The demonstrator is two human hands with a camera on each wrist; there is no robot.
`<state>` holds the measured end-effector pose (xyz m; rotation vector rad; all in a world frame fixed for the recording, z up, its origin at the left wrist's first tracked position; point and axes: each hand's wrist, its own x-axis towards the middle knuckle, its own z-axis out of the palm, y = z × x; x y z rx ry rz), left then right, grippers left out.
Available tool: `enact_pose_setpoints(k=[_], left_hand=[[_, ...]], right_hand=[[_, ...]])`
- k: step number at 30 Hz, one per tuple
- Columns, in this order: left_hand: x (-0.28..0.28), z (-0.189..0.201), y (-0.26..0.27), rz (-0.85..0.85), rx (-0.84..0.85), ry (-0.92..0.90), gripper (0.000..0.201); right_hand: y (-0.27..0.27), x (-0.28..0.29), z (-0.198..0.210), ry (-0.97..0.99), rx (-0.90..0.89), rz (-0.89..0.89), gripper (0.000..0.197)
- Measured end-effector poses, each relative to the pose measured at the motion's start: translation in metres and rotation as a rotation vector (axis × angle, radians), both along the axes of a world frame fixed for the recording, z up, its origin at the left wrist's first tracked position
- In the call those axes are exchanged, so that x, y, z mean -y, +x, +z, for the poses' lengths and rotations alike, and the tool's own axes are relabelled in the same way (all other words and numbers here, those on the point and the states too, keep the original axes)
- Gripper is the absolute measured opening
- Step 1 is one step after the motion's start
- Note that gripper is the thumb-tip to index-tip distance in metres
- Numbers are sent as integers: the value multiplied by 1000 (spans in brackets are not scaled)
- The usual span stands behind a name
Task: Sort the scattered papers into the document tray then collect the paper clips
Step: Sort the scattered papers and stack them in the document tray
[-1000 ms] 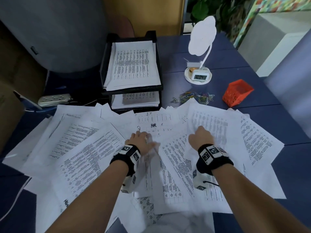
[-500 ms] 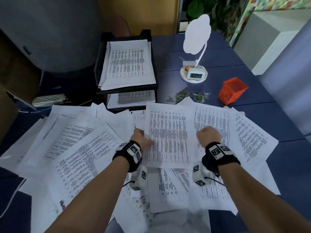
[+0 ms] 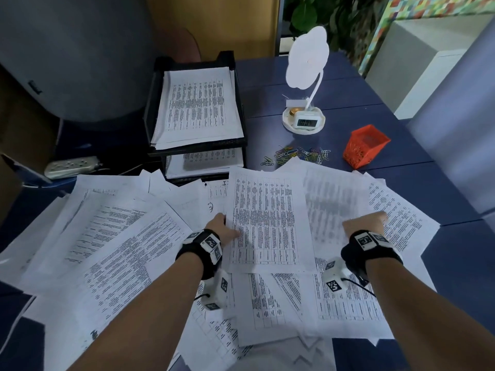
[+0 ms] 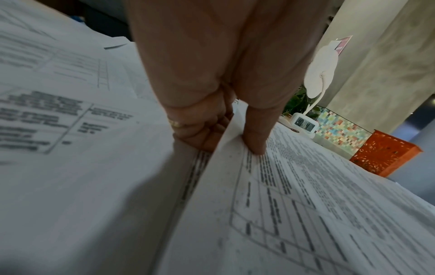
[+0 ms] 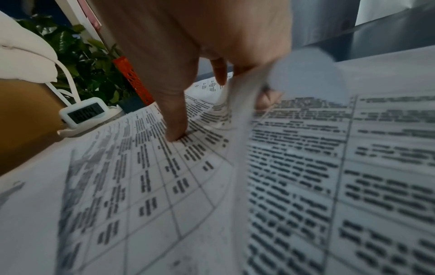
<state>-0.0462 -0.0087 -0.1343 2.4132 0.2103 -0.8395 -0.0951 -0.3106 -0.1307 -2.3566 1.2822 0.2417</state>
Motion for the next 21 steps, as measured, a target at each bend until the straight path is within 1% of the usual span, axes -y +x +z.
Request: enact_pose_setpoints(k=[1, 3, 5, 7, 9, 11, 13, 15, 17, 19, 21], left_hand=[[1, 0, 0, 2, -3, -8, 64], [2, -1, 2, 20, -15, -22, 54], [3, -3, 3, 24, -24, -26, 42], [3, -4, 5, 32, -40, -23, 28], [3, -4, 4, 30, -35, -18, 19], [2, -3, 6, 77, -34, -27, 19], [1, -3, 8, 146, -53, -39, 32], [2, -3, 10, 182, -33, -64, 38], [5, 3, 7, 209, -37, -96, 44], [5, 0, 5, 211, -1, -116, 60], [8, 1, 4, 242, -28, -144, 71]], right_hand=[[3, -3, 0, -2, 55, 50, 52], [7, -15, 11, 65, 254, 48, 41], [15, -32, 26, 31, 394, 134, 30], [25, -41, 42, -16, 570, 190, 24], [34, -46, 62, -24, 785, 168, 22], [42, -46, 84, 24, 971, 139, 23], [48, -44, 102, 87, 1105, 85, 25], [52, -42, 107, 158, 1157, 12, 27], [51, -40, 99, 288, 1127, -39, 32], [43, -38, 82, 364, 1005, -44, 35], [31, -36, 58, 310, 808, 29, 29]])
